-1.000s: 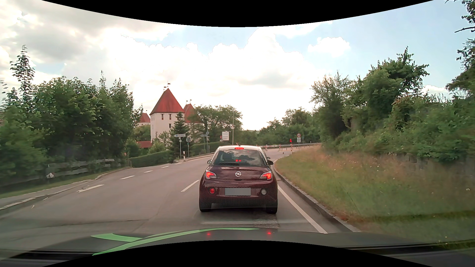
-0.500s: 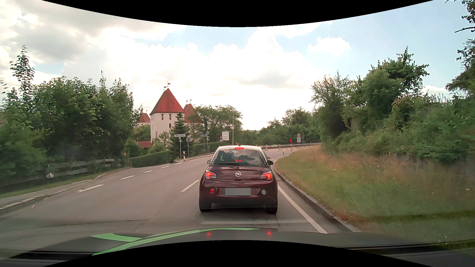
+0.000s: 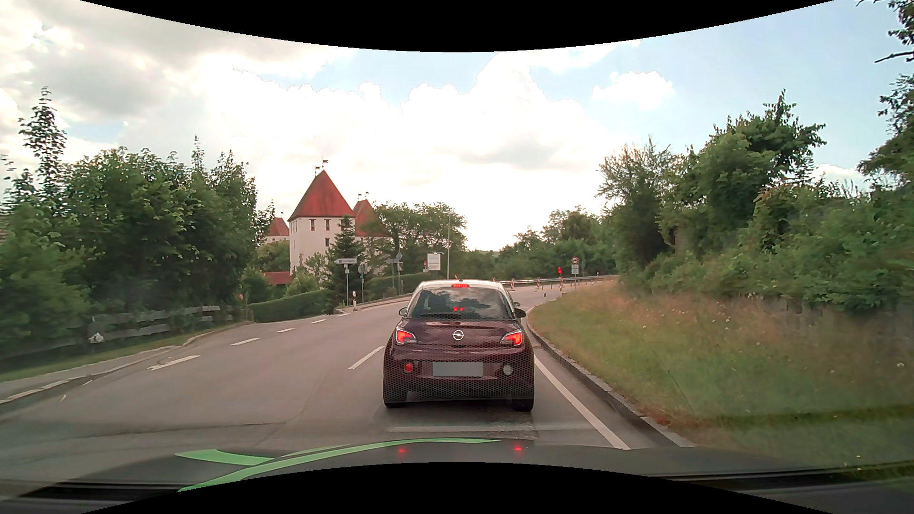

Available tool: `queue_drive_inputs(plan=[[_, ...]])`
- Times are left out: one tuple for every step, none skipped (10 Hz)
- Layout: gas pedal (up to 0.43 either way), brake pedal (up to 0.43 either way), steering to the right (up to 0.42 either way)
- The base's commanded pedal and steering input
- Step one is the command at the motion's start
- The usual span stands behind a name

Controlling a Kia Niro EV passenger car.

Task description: Follow the waypoints while adhering to traffic rules and regulations

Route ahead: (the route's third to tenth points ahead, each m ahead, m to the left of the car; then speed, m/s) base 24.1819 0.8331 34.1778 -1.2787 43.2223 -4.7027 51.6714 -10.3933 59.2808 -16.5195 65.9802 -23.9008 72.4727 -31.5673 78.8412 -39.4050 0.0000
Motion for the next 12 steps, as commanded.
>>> queue_drive_inputs(plan=[[0.0, 0.28, 0.025], [0.0, 0.28, 0.025], [0.0, 0.28, 0.025], [0.0, 0.28, 0.025], [0.0, 0.28, 0.026], [0.0, 0.28, 0.026], [0.0, 0.28, 0.026], [0.0, 0.287, 0.026], [0.0, 0.28, 0.026], [0.0, 0.28, 0.026], [0.0, 0.287, 0.026], [0.0, 0.28, 0.026]])
